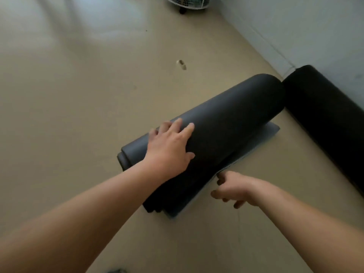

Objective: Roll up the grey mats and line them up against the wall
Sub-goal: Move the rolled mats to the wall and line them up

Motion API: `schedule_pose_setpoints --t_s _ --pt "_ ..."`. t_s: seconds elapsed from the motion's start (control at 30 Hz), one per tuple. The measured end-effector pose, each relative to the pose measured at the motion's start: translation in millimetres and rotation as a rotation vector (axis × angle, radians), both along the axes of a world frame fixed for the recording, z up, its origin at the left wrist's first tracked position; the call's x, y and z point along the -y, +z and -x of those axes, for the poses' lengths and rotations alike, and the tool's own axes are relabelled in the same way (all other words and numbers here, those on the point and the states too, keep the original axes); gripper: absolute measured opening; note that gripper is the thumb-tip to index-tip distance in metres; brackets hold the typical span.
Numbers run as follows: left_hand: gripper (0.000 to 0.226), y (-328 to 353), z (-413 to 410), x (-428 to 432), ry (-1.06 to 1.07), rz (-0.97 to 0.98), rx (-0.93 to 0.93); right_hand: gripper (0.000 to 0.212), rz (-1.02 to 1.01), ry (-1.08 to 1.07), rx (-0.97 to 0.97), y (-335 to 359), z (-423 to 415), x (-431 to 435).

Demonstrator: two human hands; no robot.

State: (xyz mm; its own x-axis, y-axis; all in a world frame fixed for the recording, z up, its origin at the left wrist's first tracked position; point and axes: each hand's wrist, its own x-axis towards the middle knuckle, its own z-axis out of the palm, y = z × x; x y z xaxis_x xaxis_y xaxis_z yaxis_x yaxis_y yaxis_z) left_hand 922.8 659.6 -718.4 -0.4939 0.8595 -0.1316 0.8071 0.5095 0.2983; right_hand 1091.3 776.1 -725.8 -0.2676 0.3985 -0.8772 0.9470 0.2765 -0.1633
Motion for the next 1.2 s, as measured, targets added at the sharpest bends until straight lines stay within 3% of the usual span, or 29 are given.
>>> schedule_pose_setpoints --t_s 0.07,0.13,0.17,0.23,0.3,0.37,0.4,0.5,0.57,0.63,0.7,0.8,0.9,1.03,1.2 --pt "0.108 -2.4 5.7 10.7 0.205 0.124 0.021 0.073 -0.066 0.218 0.034 13.0 6.6 -12.8" --pt "0.114 -4.9 -0.2 18.6 0.237 0.156 -0.006 0.048 -0.216 0.276 -0.138 35.3 24.2 -20.3" --pt "0.113 -6.6 -7.0 20.8 0.223 0.151 -0.034 0.046 -0.328 0.307 -0.243 46.4 34.1 -20.9" --pt "0.108 -6.9 -22.6 22.8 0.185 0.123 -0.065 0.087 -0.586 0.547 -0.362 60.4 54.3 -21.0" --pt "0.095 -7.8 -30.8 31.0 0.122 0.063 -0.052 0.132 -0.725 0.925 -0.258 59.8 70.0 -19.8" --pt "0.082 -7.5 -27.1 50.4 0.125 -0.046 0.023 0.148 -0.704 1.132 -0.183 49.1 77.7 -23.4" --pt "0.085 -9.5 -20.9 64.0 0.187 -0.055 0.059 0.151 -0.662 1.154 -0.174 44.1 80.0 -28.8" --pt "0.125 -17.6 -9.8 102.6 0.5 0.113 0.21 0.154 -0.56 1.139 -0.238 35.4 81.1 -38.3" --pt "0.12 -23.6 -16.9 110.1 0.608 0.023 0.469 0.154 -0.541 1.174 -0.274 33.8 78.1 -38.9" --pt "0.103 -30.4 -24.4 107.6 0.629 -0.083 0.545 0.152 -0.544 1.202 -0.299 33.8 74.3 -38.0" --pt "0.103 -33.2 -22.6 101.9 0.585 -0.131 0.482 0.149 -0.589 1.179 -0.328 35.4 67.5 -38.1" --pt "0.128 -30.6 1.2 91.0 0.468 -0.189 0.438 0.149 -0.709 1.086 -0.327 33.6 53.8 -32.9" --pt "0.131 -19.1 30.4 74.9 0.283 -0.132 0.418 0.148 -0.815 0.94 -0.246 21.7 37.4 -12.4" --pt "0.134 -13.6 45.1 59.5 0.081 -0.031 0.266 0.141 -0.829 0.813 -0.193 16.8 21.4 1.6" --pt "0.138 -14.0 40.3 56.0 0.073 0.01 0.205 0.162 -0.707 0.853 -0.166 30.3 5.3 -35.2"
